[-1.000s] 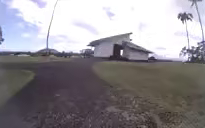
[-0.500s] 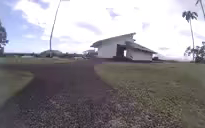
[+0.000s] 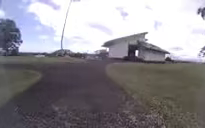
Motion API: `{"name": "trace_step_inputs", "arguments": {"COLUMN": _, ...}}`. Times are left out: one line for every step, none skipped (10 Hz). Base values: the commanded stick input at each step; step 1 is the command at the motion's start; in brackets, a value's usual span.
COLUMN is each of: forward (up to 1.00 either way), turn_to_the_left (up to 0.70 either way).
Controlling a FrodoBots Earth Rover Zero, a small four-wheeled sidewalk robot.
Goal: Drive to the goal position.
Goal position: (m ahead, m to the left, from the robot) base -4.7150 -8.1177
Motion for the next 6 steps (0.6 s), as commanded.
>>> {"name": "trace_step_inputs", "arguments": {"forward": 0.50, "turn_to_the_left": 0.50}}
{"name": "trace_step_inputs", "arguments": {"forward": 0.50, "turn_to_the_left": 0.50}}
{"name": "trace_step_inputs", "arguments": {"forward": 0.50, "turn_to_the_left": 0.00}}
{"name": "trace_step_inputs", "arguments": {"forward": 0.50, "turn_to_the_left": 0.00}}
{"name": "trace_step_inputs", "arguments": {"forward": 0.50, "turn_to_the_left": 0.00}}
{"name": "trace_step_inputs", "arguments": {"forward": 0.50, "turn_to_the_left": 0.00}}
